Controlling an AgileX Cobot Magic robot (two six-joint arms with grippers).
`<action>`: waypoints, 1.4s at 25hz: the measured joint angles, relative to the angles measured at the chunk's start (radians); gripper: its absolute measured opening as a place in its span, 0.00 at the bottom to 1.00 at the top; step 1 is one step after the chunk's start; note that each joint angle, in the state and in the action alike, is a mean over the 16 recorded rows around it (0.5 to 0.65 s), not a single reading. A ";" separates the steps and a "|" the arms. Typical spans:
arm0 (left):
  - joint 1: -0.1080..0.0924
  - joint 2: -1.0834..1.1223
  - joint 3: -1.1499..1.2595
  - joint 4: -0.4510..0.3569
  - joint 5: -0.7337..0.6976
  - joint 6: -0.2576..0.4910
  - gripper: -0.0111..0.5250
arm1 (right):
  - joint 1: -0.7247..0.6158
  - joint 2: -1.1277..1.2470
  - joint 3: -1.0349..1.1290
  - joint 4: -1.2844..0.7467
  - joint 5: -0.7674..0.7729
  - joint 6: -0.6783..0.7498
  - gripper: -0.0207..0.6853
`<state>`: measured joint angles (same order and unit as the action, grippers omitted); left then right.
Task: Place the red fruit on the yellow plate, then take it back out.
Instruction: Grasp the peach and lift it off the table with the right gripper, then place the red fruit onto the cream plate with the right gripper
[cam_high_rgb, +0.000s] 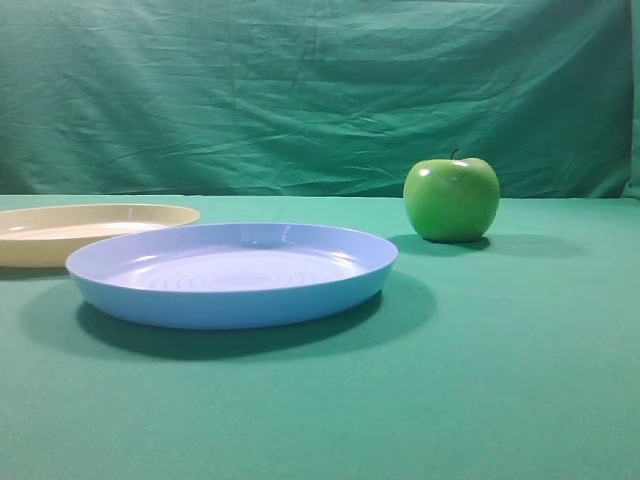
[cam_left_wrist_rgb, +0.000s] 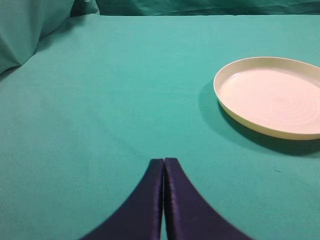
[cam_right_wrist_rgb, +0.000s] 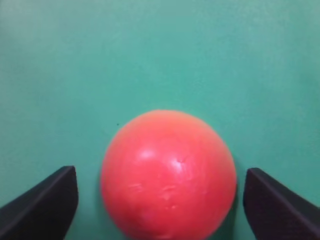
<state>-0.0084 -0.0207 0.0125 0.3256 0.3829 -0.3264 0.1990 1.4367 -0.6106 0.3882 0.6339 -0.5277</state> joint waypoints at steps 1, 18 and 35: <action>0.000 0.000 0.000 0.000 0.000 0.000 0.02 | 0.000 0.010 -0.002 0.000 -0.003 -0.003 0.78; 0.000 0.000 0.000 0.000 0.000 0.000 0.02 | 0.069 0.075 -0.385 0.044 0.128 -0.030 0.33; 0.000 0.000 0.000 0.000 0.000 0.000 0.02 | 0.445 0.543 -1.145 0.069 0.166 -0.056 0.29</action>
<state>-0.0084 -0.0207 0.0125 0.3256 0.3829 -0.3264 0.6442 1.9797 -1.7560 0.4573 0.7999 -0.5842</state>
